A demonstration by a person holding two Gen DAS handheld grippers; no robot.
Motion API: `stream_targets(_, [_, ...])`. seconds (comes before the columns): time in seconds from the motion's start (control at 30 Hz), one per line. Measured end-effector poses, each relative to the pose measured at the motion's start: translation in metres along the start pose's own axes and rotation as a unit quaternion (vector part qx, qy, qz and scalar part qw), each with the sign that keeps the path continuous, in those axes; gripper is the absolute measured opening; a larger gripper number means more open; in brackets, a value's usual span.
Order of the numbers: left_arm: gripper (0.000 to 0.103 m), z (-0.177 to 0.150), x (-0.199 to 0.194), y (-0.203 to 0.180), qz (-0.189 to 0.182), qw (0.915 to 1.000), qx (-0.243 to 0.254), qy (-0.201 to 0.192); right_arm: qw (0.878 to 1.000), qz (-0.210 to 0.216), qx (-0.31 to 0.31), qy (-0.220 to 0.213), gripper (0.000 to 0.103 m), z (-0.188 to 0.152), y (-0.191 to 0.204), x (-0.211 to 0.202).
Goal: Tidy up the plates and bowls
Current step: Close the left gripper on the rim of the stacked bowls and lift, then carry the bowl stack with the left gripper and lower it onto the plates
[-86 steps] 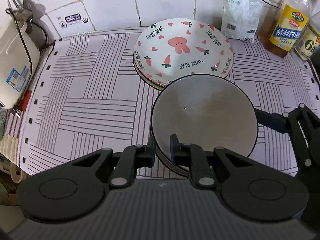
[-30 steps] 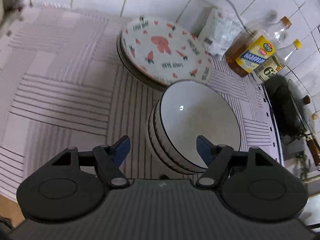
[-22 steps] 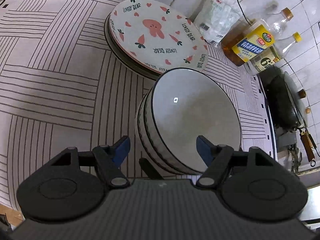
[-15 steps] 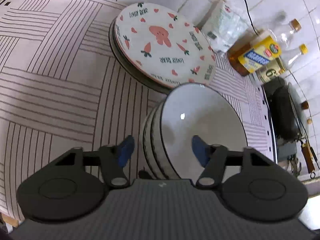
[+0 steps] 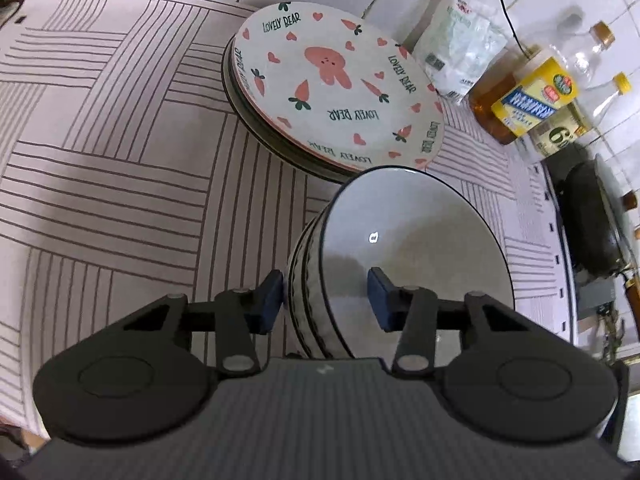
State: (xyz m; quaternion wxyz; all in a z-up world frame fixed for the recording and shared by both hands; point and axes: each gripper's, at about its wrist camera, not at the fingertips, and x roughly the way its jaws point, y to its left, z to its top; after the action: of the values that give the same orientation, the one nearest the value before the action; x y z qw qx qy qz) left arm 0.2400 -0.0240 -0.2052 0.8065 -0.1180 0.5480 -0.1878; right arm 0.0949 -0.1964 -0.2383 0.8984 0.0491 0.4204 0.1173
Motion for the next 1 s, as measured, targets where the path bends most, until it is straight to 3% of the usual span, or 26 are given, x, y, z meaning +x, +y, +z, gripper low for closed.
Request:
stream_targets(0.33, [0.044,0.011,-0.039,-0.03,-0.005,1.0,0.008,-0.002,1.0,0.01,0.001,-0.002,0.102,0.021,-0.006,-0.029])
stream_targets(0.53, [0.044,0.037,-0.057,-0.047,-0.002,0.9996,0.018,-0.02,0.999,0.012,-0.044,-0.025,0.102,0.047,-0.017,-0.041])
stream_targets(1.0, [0.044,0.101,-0.046,-0.048,0.044,0.9964,0.018,-0.071,0.993,0.051,-0.092,-0.056,0.102,0.104,-0.043,0.009])
